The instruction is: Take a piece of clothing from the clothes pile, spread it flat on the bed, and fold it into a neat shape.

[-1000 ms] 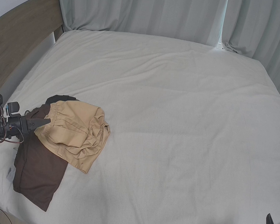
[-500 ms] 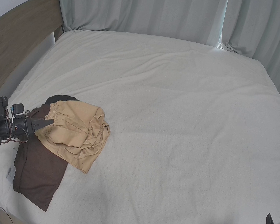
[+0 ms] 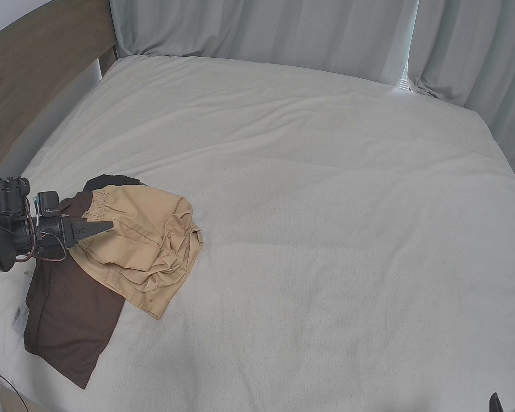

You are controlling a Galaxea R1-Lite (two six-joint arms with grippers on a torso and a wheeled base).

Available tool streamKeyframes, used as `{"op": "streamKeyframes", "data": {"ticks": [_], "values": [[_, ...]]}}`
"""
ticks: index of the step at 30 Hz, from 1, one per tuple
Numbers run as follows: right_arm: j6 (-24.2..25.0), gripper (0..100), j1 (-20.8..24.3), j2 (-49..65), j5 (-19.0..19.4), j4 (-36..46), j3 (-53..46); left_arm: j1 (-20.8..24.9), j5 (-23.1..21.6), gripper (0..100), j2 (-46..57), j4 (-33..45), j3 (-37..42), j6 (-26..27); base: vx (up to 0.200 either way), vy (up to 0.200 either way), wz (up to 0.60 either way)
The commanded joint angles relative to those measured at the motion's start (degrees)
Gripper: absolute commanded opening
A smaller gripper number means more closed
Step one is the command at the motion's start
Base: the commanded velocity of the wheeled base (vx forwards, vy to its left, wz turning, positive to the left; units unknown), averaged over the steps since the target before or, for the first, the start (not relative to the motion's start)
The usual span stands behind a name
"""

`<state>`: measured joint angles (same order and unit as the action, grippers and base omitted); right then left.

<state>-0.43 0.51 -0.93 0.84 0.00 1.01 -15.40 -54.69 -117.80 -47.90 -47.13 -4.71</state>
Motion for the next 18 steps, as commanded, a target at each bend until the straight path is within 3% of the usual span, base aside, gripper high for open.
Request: {"op": "streamKeyframes", "data": {"ticks": [1, 18], "values": [[0.0, 100, 0.0, 0.9, 0.0, 0.0, -1.0, 1.2, 0.1, 100, -1.2, -0.4, -0.4, 0.0, 0.0, 0.0, 0.0], [0.0, 100, 0.0, 0.9, 0.0, 0.0, -1.0, 3.4, 1.6, 100, -3.0, -2.4, -1.0, -0.1, 0.0, 0.0, 0.0]]}}
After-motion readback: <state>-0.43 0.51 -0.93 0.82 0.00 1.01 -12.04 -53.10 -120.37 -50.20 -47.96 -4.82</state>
